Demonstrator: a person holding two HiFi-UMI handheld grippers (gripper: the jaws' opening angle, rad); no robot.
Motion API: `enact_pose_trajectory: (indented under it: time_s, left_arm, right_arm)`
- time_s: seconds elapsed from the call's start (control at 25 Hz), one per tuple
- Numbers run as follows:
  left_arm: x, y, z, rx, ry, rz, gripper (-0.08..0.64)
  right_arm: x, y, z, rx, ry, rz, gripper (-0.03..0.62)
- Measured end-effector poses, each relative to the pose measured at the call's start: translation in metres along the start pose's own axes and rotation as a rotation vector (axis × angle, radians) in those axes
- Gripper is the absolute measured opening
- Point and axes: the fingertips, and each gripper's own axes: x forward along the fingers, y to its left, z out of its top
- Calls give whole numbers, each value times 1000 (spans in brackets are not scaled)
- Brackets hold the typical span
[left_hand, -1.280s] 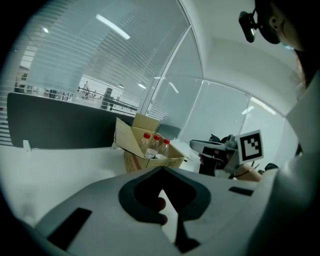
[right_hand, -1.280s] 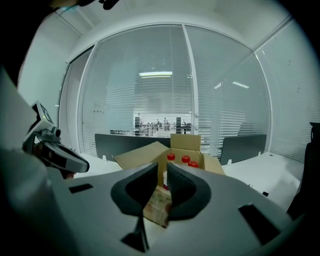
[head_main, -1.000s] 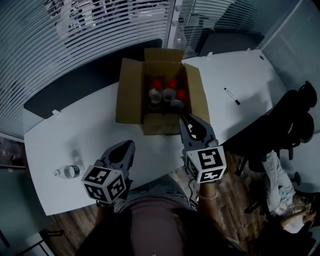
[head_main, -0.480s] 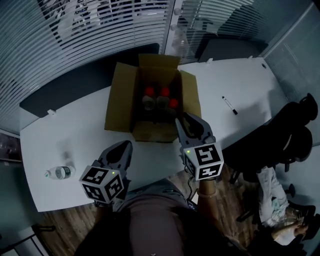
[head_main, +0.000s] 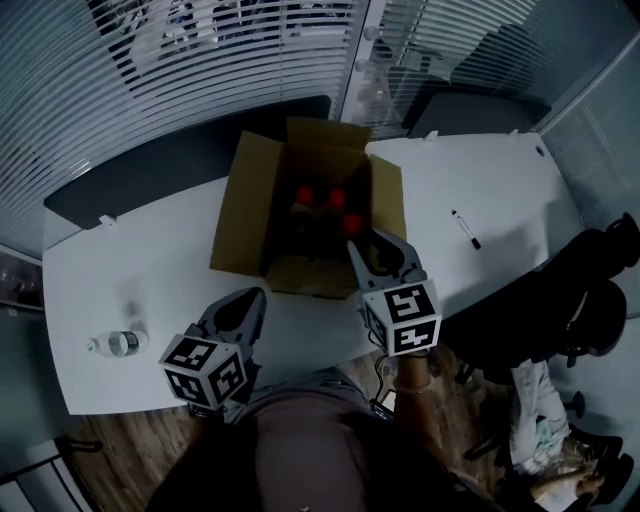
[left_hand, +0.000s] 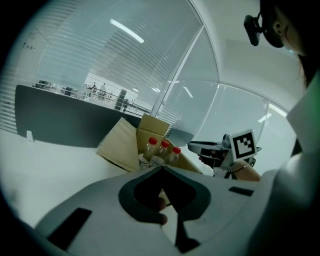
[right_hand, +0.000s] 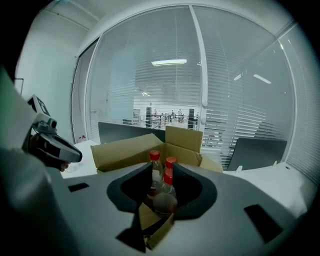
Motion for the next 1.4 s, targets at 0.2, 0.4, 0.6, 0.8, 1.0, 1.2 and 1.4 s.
enact_pose_trajectory:
  time_s: [0.2,0.4,0.6,0.8,1.0,1.2,1.4]
  left_arm:
    - [2,9,1,-12,2,14,9]
    - [3,19,1,-17,19,31,9]
    - [4,28,2,-20,31,47,9]
    - [8,36,3,-30,35,52,9]
    - [11,42,-3,-44,52,56,9]
    - [13,48,-2,-56,52,61,9]
    - [16,50,-4,-64,60,56,9]
  right_arm:
    - [16,-5,-5,3,33,7,123]
    - [30,-10,-12,-6,86,4,143]
    - [39,-12,-17,-14,131,3,153]
    - [46,-13,-25,-20,181,8,161]
    - [55,-13,-32,-36,227,17,167]
    - [62,-16,-34,-45,267,19,170]
    - [66,-19,-41,-71,342,18,169]
